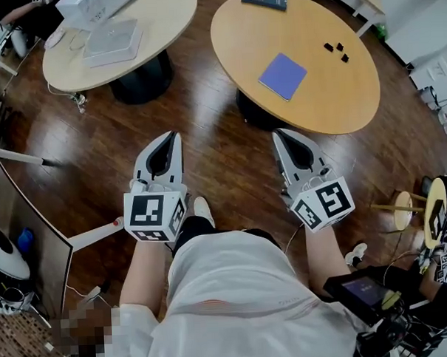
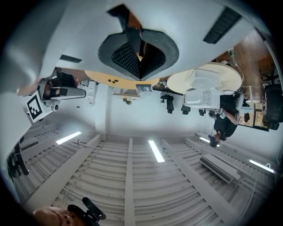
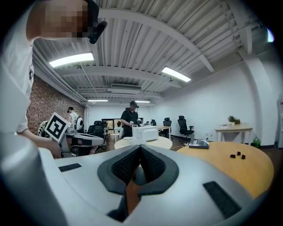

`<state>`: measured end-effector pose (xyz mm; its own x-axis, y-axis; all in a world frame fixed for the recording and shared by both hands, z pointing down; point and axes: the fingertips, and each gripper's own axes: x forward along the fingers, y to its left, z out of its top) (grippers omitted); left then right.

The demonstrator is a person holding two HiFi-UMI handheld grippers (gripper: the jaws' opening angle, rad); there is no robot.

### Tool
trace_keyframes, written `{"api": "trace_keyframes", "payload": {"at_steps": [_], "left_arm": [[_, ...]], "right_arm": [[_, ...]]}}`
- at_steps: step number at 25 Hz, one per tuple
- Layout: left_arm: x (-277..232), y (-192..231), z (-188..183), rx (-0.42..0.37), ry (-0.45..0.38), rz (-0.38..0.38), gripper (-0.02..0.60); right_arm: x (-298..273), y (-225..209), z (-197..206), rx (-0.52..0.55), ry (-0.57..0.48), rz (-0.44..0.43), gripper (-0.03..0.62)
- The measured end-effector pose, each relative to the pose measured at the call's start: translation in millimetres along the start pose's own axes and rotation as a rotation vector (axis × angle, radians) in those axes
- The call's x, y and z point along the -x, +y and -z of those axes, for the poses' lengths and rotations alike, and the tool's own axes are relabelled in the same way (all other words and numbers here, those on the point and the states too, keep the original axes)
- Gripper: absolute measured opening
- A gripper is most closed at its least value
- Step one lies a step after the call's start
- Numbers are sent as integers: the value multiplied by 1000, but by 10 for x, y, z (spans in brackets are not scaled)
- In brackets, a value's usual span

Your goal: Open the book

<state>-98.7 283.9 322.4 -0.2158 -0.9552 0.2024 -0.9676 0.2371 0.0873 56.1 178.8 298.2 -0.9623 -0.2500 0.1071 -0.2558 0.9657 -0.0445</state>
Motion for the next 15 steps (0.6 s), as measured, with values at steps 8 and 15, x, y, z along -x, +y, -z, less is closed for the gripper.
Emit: {"api": "trace_keyframes", "payload": {"at_steps": [8, 15], "left_arm": [[-214, 603, 19, 1, 11, 45, 11], [-397, 780, 59, 44, 22, 62, 11]], "right_arm": [[-624, 118, -31, -8, 15, 39, 3], [-867, 58, -90, -1, 22, 52, 3]]}}
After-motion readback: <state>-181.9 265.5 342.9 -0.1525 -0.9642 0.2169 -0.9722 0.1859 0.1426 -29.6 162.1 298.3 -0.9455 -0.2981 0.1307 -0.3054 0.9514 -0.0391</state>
